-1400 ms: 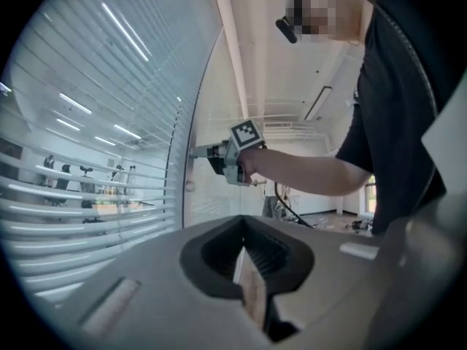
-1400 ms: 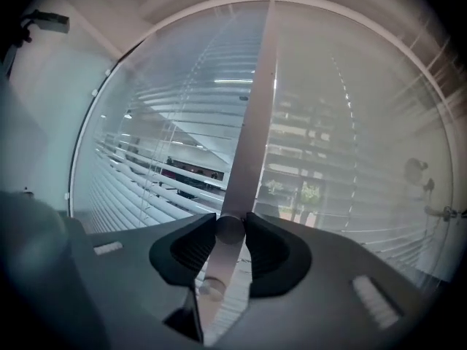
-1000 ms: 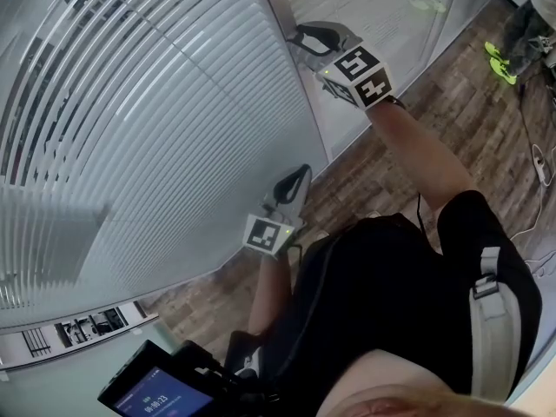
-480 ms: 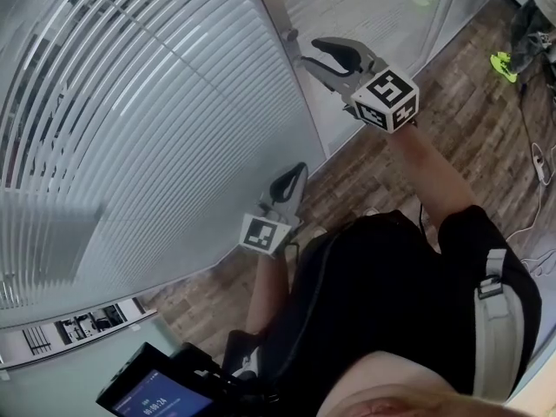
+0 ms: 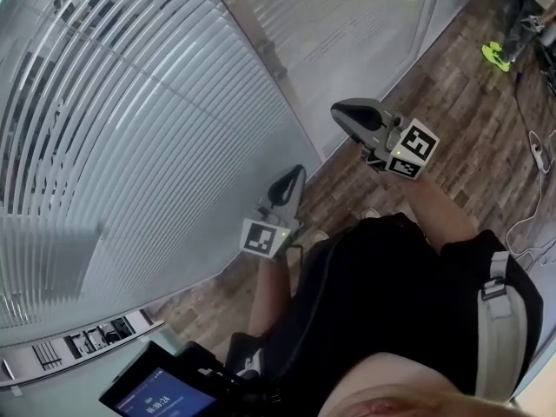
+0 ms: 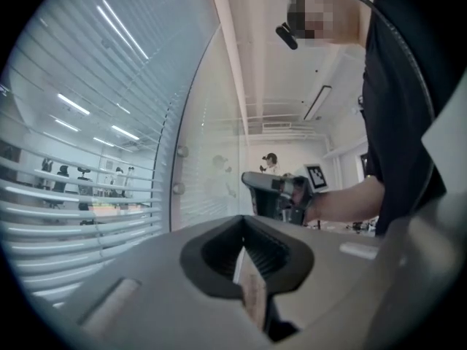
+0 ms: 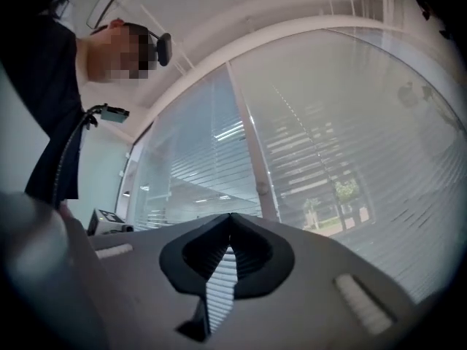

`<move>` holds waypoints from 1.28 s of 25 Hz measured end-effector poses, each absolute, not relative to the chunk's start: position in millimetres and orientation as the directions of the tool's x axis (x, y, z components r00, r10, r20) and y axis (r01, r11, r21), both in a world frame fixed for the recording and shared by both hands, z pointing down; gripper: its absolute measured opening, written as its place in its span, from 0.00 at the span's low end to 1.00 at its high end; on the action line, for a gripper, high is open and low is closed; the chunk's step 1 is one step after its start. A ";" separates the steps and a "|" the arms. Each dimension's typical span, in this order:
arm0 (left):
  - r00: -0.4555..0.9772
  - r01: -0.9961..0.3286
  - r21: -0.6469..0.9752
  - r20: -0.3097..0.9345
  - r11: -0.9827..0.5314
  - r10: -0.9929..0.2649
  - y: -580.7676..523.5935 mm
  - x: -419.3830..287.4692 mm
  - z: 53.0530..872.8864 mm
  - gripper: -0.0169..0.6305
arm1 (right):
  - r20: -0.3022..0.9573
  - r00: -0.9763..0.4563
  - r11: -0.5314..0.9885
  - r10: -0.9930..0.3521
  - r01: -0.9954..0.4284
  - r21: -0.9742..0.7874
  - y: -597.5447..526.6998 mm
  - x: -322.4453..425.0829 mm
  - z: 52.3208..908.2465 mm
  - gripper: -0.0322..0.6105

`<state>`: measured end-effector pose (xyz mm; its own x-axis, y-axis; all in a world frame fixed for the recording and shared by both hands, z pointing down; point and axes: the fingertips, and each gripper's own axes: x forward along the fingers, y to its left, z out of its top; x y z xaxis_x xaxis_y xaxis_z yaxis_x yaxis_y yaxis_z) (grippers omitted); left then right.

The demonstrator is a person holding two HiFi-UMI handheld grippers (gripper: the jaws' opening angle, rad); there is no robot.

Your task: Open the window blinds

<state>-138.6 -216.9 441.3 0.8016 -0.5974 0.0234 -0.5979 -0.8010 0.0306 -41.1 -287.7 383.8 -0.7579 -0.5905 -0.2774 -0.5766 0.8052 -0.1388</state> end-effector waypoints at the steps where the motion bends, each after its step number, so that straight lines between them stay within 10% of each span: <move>1: 0.803 -0.596 0.030 0.023 -0.803 -0.595 -218.7 -135.3 442.2 0.03 | -0.281 -0.773 0.821 -0.569 -0.556 -0.134 -279.2 -38.2 389.4 0.06; 32: 0.901 -0.432 0.009 0.048 -0.902 -0.431 -216.3 -20.0 437.3 0.03 | -0.088 -0.792 0.797 -0.603 -0.597 -0.094 -195.6 73.2 446.4 0.06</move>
